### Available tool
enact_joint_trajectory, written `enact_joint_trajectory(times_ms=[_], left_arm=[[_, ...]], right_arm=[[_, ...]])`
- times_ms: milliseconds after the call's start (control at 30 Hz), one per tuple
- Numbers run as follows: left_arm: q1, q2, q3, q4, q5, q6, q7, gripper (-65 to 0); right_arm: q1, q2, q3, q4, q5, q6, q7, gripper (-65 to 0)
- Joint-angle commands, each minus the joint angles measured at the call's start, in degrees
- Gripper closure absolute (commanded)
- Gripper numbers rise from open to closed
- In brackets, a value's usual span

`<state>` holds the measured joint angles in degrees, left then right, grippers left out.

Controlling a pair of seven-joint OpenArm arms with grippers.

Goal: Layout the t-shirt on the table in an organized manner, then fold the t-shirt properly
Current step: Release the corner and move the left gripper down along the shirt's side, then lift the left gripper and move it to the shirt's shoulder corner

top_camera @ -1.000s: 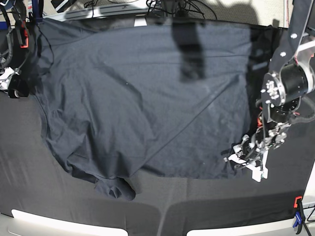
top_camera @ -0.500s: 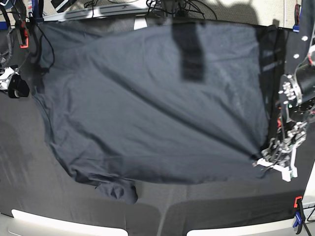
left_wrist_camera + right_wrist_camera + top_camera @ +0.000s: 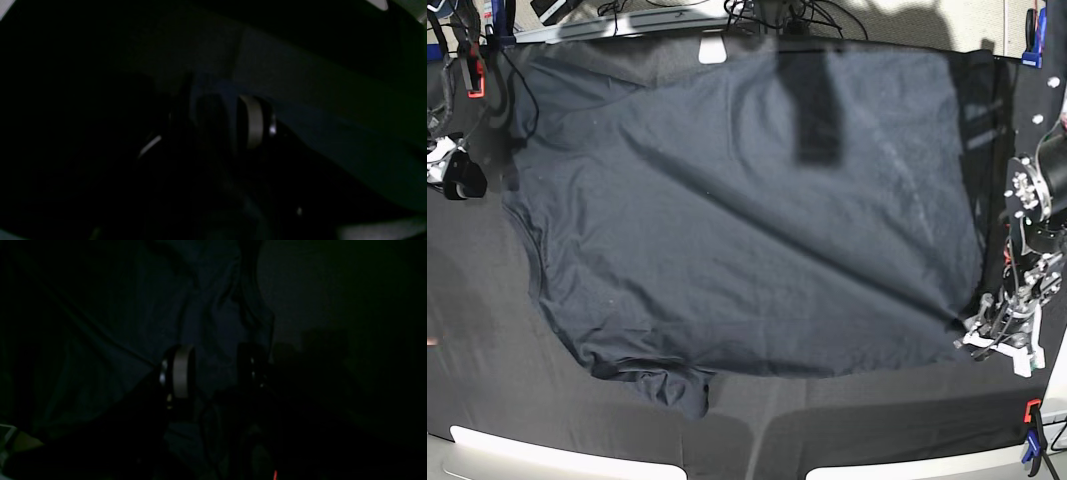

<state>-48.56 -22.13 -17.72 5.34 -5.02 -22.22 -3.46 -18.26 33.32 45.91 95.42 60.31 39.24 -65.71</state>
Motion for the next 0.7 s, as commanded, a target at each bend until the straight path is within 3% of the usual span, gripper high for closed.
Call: enact_joint_trajectory(times_ms=[0,300,467,600,667], left_arm=[[-2.2,-0.6,-0.1,1.4,-0.3,-1.7,-0.2,-21.9],[3.2,-0.9,-0.1,14.1,-2.4,-4.2,15.5,-21.5],[15.6,-0.9,-0.1,28.8,-10.5,-7.2,21.9,-21.5],[28.7,-0.9,-0.2,44.5,-14.3,-6.8,22.1,-21.5],[35.5,-0.9,-0.2,53.3,-15.2,-4.1,22.2,-21.5]], right_arm=[[0.3,1.4,0.6,0.9,1.4,0.8,0.7,-20.6],[0.3,1.4,0.6,0.9,1.5,0.8,0.7,-20.6],[0.3,1.4,0.6,0.9,1.5,0.8,0.7,-20.6],[0.3,1.4,0.6,0.9,1.5,0.8,0.7,-20.6],[0.3,1.4,0.6,0.9,1.5,0.8,0.7,-20.6]])
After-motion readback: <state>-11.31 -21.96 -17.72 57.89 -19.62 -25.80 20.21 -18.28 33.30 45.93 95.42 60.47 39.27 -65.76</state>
